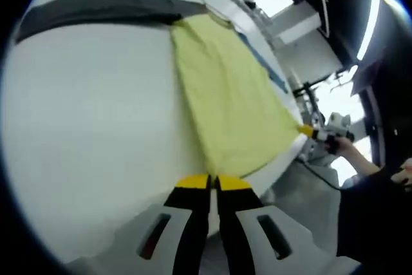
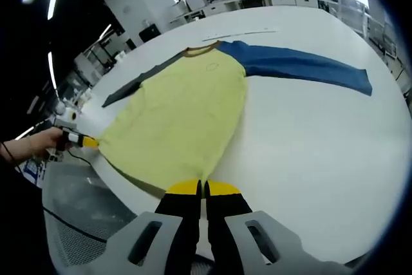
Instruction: Fold the garment on the visible template until the final outline fits inside the template.
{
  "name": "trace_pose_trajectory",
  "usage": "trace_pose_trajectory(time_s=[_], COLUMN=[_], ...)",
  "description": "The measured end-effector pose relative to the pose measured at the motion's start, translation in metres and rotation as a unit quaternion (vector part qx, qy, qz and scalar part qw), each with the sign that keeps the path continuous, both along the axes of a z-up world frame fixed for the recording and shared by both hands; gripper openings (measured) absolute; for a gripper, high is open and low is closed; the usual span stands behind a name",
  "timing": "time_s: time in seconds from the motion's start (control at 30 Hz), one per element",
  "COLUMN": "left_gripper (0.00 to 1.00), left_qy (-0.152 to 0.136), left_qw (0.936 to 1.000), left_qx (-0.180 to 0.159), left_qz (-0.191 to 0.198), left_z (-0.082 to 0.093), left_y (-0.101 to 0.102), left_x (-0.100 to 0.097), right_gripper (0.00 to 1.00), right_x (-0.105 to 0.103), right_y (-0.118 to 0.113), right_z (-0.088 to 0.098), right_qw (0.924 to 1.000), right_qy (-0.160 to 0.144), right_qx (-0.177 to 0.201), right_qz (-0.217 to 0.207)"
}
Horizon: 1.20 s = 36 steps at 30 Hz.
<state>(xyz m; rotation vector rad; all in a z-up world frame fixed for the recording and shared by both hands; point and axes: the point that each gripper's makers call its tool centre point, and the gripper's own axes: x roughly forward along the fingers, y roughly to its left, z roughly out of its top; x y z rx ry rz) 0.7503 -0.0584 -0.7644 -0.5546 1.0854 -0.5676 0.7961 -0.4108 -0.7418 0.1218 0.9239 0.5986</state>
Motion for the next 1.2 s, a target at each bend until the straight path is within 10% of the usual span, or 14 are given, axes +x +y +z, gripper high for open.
trace_pose_trajectory(time_s=[1.2], left_gripper=[0.00], left_qy=[0.067], left_qw=[0.9974], left_qx=[0.021], left_qz=[-0.018], left_z=[-0.008], left_y=[-0.020], left_x=[-0.050], right_gripper=[0.03], right_x=[-0.043], right_y=[-0.013], right_z=[-0.037], right_qw=[0.9974], right_qy=[0.036], right_qx=[-0.051], right_qz=[0.036])
